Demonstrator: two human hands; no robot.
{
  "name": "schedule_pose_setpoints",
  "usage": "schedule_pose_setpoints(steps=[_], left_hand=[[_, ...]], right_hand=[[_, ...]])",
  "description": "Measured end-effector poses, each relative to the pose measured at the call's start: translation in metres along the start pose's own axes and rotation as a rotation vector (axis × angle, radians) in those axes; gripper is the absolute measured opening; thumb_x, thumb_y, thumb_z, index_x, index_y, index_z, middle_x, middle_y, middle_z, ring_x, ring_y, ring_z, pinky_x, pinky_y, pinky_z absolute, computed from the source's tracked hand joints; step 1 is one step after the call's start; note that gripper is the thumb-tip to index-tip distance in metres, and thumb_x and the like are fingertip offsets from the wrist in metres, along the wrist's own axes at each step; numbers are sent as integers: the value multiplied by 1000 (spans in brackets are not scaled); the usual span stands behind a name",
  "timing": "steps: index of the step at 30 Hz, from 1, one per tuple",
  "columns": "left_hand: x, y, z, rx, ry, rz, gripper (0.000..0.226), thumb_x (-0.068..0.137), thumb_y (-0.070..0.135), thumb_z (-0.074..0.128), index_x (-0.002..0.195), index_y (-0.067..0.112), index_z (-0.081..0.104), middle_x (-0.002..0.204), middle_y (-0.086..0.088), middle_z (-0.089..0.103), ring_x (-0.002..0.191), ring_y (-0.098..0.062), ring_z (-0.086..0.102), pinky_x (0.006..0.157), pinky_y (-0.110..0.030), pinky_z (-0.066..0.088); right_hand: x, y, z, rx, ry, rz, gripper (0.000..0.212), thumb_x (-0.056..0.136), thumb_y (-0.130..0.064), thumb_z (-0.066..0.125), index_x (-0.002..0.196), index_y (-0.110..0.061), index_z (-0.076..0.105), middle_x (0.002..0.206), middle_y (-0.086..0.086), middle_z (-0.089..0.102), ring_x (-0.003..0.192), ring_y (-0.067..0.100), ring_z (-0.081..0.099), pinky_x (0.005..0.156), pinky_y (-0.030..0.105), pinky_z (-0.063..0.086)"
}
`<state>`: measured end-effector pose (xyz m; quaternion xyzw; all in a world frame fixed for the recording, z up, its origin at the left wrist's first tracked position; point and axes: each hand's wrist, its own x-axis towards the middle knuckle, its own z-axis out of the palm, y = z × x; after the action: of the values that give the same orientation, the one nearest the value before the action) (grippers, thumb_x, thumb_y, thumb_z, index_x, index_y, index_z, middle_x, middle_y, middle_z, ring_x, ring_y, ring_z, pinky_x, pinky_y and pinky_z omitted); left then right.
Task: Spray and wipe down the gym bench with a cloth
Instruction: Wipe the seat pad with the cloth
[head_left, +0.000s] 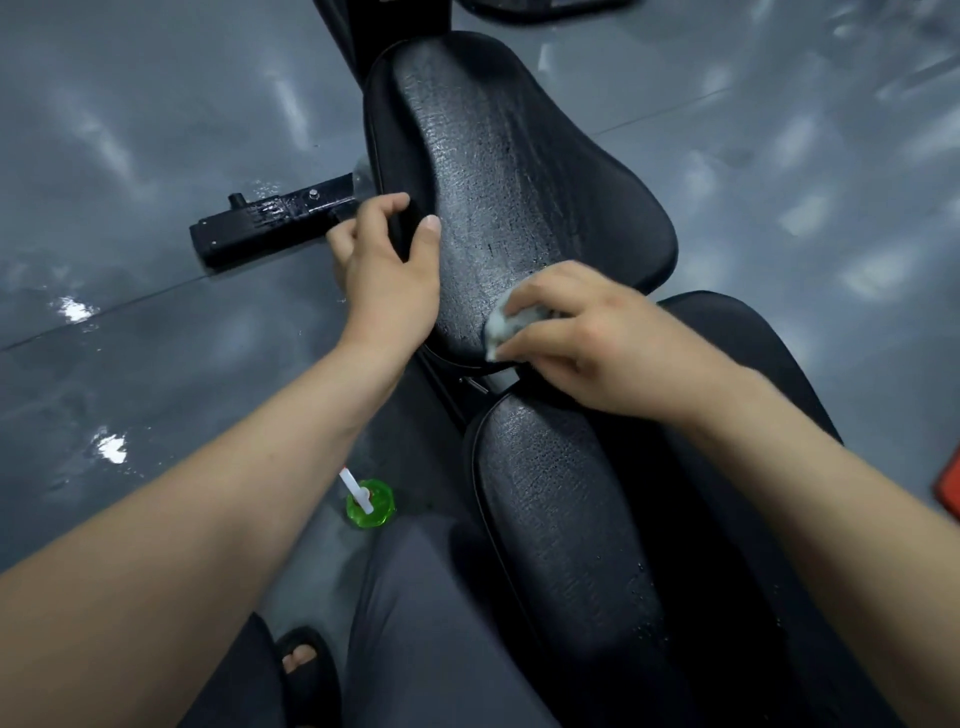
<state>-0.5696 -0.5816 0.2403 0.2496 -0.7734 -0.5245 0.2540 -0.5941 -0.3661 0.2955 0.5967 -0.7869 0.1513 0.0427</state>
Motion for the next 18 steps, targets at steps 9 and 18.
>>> schedule_pose_setpoints(steps=[9,18], left_hand=[[-1,-2,7,-8,34,32,38,94,41,62,128,26,58,127,-1,37,123,-22,48,114,-29,34],[3,-8,12,-26,84,47,36,95,43,51,124,24,60,121,2,38,120,-22,51,115,-42,35]], right_hand=[[-9,27,-8,-19,106,161,24,98,-8,57,108,-16,76,119,10,62,107,33,59,98,39,45],[14,28,2,-72,208,313,27,99,-18,50,114,-20,72,119,5,62,106,34,58,93,48,47]])
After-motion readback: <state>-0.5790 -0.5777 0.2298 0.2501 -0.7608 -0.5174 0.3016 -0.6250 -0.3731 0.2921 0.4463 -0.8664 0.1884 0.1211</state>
